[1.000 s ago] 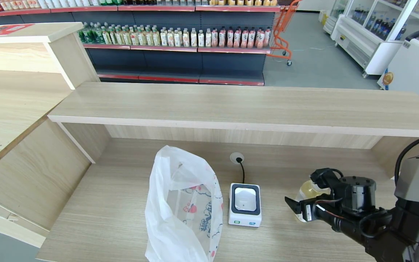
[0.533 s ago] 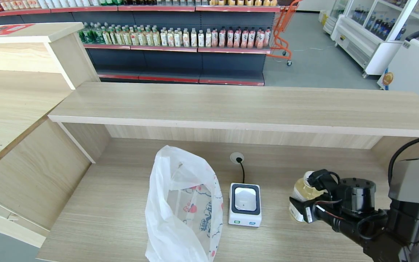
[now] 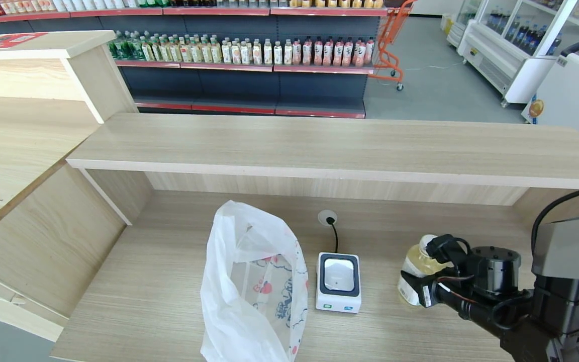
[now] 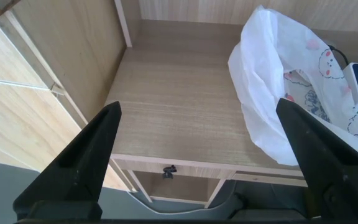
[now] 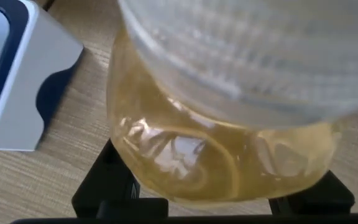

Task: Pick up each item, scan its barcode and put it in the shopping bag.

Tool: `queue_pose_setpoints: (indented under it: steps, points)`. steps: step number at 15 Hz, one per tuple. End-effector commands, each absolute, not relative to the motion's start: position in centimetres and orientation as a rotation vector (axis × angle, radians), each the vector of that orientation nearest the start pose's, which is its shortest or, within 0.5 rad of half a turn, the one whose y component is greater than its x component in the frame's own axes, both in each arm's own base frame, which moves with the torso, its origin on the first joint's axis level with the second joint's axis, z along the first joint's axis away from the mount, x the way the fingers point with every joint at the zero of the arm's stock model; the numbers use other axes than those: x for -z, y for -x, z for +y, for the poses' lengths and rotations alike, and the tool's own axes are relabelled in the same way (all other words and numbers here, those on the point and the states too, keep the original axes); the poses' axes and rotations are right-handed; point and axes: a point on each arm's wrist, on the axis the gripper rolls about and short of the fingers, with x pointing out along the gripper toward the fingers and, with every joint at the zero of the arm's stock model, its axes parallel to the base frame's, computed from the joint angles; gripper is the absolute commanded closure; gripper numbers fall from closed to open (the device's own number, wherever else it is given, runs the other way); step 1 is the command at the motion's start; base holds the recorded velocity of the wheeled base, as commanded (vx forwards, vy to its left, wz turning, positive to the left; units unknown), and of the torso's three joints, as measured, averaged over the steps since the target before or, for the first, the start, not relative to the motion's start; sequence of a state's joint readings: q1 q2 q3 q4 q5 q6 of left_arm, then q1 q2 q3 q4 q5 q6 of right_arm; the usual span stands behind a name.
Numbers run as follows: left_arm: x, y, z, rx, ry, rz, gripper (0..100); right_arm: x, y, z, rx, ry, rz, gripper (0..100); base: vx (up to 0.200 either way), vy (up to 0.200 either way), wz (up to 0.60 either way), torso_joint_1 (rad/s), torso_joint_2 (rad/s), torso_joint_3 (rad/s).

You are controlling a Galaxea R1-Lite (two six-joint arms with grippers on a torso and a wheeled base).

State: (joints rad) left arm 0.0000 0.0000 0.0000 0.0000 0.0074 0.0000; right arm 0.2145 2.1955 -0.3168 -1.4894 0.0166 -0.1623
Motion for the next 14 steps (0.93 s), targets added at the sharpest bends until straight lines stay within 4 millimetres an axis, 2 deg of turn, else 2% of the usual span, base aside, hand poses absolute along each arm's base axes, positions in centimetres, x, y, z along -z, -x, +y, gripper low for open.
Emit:
queue_pose_setpoints:
  steps: [1, 3, 4, 5, 6, 10, 14]
  points:
    - [-7.6, 2.3, 0.0, -0.006, 0.000, 0.002, 0, -5.5, -27.8, 5.8, -0.295, 0.068, 0.253, 100, 0.000, 0.000, 0.00, 0.000, 0.00, 0.000]
    - [-7.6, 2.3, 0.0, -0.008, 0.000, 0.002, 0, -9.6, -25.9, 4.2, -0.423, -0.058, 0.247, 100, 0.000, 0.000, 0.00, 0.000, 0.00, 0.000]
    - [-7.6, 2.3, 0.0, -0.008, 0.000, 0.002, 0, -10.8, -25.0, 3.6, -0.485, -0.095, 0.260, 100, 0.000, 0.000, 0.00, 0.000, 0.00, 0.000]
    - [-7.6, 2.3, 0.0, -0.008, 0.000, 0.002, 0, -12.7, -23.4, 2.9, -0.619, -0.154, 0.281, 100, 0.000, 0.000, 0.00, 0.000, 0.00, 0.000]
    - [-7.6, 2.3, 0.0, -0.008, 0.000, 0.002, 0, -13.8, -22.1, 2.8, -0.728, -0.188, 0.293, 100, 0.000, 0.000, 0.00, 0.000, 0.00, 0.000]
    - [-7.6, 2.3, 0.0, -0.008, 0.000, 0.002, 0, -15.3, -19.8, 4.1, -0.994, -0.259, 0.306, 100, 0.000, 0.000, 0.00, 0.000, 0.00, 0.000]
    - [-7.6, 2.3, 0.0, -0.008, 0.000, 0.002, 0, -15.7, -18.7, 6.3, -1.133, -0.281, 0.337, 100, 0.000, 0.000, 0.00, 0.000, 0.00, 0.000]
